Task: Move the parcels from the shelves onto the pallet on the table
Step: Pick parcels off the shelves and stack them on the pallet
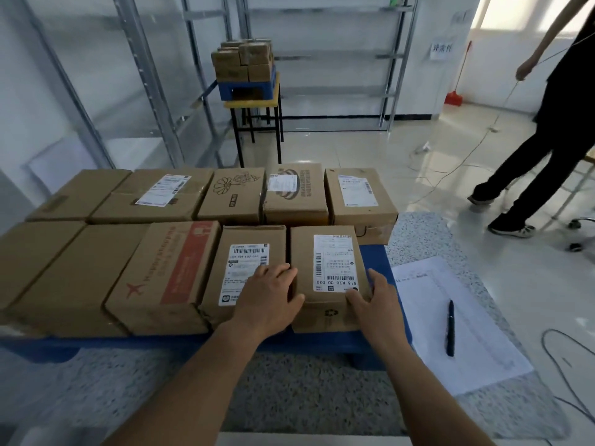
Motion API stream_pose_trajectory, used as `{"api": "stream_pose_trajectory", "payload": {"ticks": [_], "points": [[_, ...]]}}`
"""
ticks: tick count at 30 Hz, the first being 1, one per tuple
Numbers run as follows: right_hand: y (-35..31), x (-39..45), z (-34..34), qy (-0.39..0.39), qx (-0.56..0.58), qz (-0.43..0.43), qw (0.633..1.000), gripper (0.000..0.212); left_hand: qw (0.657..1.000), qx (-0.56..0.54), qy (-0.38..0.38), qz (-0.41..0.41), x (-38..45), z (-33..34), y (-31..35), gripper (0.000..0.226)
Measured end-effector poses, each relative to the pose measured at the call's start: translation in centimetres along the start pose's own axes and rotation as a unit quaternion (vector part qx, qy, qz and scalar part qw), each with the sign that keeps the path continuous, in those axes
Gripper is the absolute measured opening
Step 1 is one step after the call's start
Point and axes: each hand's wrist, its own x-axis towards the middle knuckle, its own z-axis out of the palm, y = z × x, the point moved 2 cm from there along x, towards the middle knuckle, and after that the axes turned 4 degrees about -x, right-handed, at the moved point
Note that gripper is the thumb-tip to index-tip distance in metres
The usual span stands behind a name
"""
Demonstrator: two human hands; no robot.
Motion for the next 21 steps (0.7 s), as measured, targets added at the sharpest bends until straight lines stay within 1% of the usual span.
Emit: {"api": "stream_pose_trajectory", "payload": {"ticks": [3,6,9,13,17,21], "points": [[-2.0,-0.2,-0.6,0.043,-0.051,-0.075,0.995,0.048,0.997,-0.065,0.044,0.005,-0.2,-0.6,-0.1,0.055],[-3.8,-0.3,-0.6,0.051,-0.09,-0.115,0.988,0.054,0.991,-0.079,0.104,0.013,-0.8,-1.4,0.1,0.052],[-5.5,-0.6,0.0,0.039,-0.11,-0.162,0.98,0.057,0.985,-0.079,0.153,0.005,-1.4,-2.2,-0.2,0.051],[-8.1,-1.0,1.0,0.015,-0.132,-0.232,0.964,0.052,0.973,-0.093,0.211,-0.035,-2.9,-3.3,-0.9,0.049],[-10.2,-1.9,2.4,-0.027,-0.14,-0.284,0.948,0.045,0.964,-0.089,0.233,-0.088,-5.3,-4.0,-2.3,0.052],[-11.7,-3.2,4.6,-0.063,-0.152,-0.341,0.925,0.048,0.952,-0.073,0.26,-0.146,-8.3,-4.2,-4.3,0.05]]}}
